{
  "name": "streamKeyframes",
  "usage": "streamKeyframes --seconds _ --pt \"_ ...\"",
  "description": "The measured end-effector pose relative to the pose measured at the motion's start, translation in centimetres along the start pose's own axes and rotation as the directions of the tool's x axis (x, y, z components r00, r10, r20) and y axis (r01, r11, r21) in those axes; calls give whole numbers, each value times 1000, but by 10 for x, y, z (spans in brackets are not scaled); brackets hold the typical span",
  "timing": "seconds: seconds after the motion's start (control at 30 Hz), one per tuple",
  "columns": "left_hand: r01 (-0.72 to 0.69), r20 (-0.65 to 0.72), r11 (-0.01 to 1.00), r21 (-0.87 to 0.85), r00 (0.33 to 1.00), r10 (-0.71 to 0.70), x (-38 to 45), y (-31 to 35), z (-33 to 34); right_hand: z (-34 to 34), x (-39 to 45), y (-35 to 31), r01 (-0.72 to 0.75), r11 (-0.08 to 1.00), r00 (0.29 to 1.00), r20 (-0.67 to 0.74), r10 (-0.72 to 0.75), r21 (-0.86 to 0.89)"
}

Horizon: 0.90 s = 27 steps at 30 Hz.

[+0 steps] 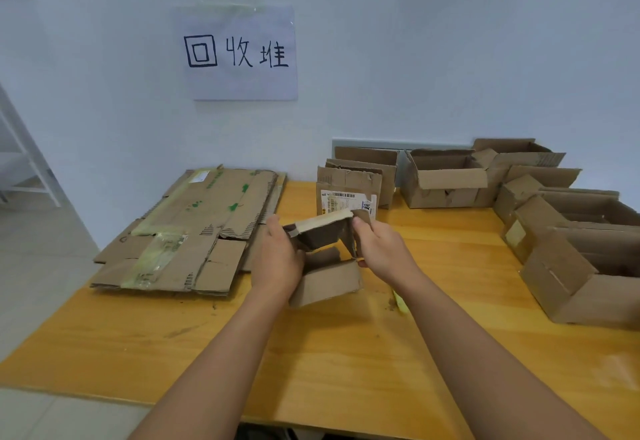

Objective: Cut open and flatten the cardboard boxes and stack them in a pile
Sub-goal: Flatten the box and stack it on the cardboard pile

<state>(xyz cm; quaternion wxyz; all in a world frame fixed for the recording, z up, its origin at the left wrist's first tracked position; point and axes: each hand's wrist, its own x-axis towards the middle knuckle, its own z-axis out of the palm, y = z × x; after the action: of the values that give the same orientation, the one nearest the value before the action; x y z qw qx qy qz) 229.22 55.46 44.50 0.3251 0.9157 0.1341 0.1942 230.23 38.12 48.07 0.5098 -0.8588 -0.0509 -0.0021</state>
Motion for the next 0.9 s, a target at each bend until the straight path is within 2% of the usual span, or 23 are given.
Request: streamKeyframes --seconds 0.1,0.3,0.4,0.47,0.6,0.67,0.77,0.83,0.9 --pt "11 10 1000 -13 1000 -11 0 -2 -1 0 0 -3 1 1000 1000 -1 -1 11" --pt "22 112 989 -144 994 -6 -5 -8 -12 -4 4 -3 8 999 999 -32 -7 49" --pt "36 177 972 -233 984 6 -8 -9 -18 -3 6 0 0 995 1000 8 -1 96" --pt "10 238 955 -296 969 63 -14 -7 -20 -3 5 0 -13 987 999 38 6 162" --pt "-23 300 901 -434 939 169 -23 -16 -18 -10 3 4 -181 876 983 121 141 448" --pt "-59 341 898 -435 912 226 -26 -22 -18 -13 6 13 -285 814 958 161 236 506" --pt "-122 389 924 -361 881 268 -32 -29 -17 -12 11 29 -381 834 924 200 326 400" --pt "-78 440 915 -395 859 263 -35 -32 -18 -10 12 41 -390 874 919 182 350 290" --pt "-26 470 900 -435 846 252 -37 -35 -17 -8 12 51 -406 874 912 176 370 268"
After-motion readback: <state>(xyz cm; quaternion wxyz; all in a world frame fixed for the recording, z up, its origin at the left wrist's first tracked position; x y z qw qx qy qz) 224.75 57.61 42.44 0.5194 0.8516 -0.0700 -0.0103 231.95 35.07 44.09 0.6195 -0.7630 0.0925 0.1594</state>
